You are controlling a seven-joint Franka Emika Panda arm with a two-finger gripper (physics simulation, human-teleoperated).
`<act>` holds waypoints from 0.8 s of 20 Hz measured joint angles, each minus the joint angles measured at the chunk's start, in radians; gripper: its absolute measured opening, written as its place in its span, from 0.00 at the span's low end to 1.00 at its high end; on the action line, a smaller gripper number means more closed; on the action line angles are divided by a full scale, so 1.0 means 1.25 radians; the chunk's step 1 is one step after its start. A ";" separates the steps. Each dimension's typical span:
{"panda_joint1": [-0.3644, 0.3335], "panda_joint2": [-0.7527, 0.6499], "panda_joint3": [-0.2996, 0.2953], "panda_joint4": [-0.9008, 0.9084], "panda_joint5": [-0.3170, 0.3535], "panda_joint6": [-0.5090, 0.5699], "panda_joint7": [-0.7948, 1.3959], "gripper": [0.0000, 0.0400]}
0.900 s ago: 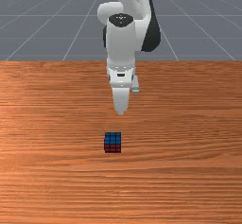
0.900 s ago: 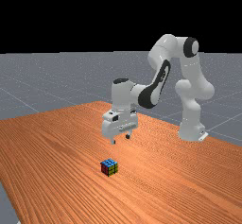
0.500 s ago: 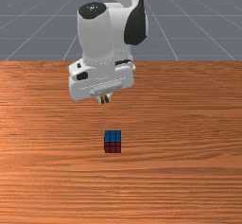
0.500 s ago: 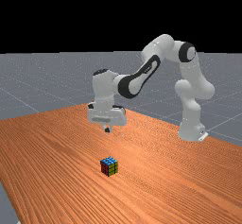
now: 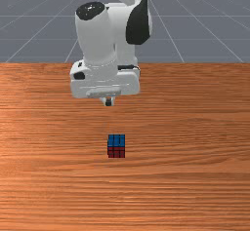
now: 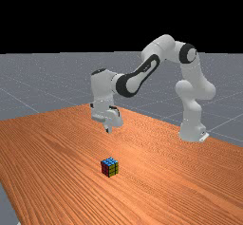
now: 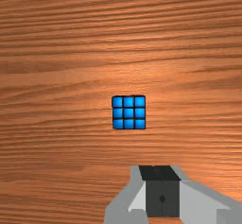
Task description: Rotate the cube till the blue face upward
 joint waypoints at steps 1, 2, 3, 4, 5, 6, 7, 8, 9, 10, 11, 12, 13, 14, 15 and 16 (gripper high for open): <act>-0.001 0.003 0.000 0.001 0.001 0.003 0.001 0.00; -0.002 0.008 0.000 0.003 0.003 0.006 0.000 0.00; -0.003 0.018 0.002 0.007 0.005 0.008 0.000 0.00; -0.005 0.034 0.004 0.014 0.008 0.012 -0.001 0.00; -0.008 0.059 0.007 0.036 0.012 0.011 -0.001 0.00; -0.012 0.086 0.010 0.059 0.016 0.010 0.001 0.00; -0.014 0.112 0.011 0.077 0.019 0.010 0.007 0.00; -0.012 0.137 0.009 0.093 0.013 0.013 0.014 0.00; -0.007 0.157 0.006 0.106 0.004 0.015 0.021 0.00; -0.004 0.171 0.003 0.115 -0.002 0.017 0.028 0.00; -0.002 0.185 0.002 0.126 -0.005 0.019 0.033 0.00; -0.001 0.199 0.002 0.136 -0.006 0.018 0.037 0.00; 0.000 0.210 0.003 0.142 -0.008 0.018 0.039 0.00; 0.005 0.218 0.004 0.144 -0.010 0.019 0.044 0.00; 0.011 0.222 0.006 0.145 -0.012 0.019 0.049 0.00; 0.018 0.225 0.008 0.146 -0.013 0.022 0.054 0.00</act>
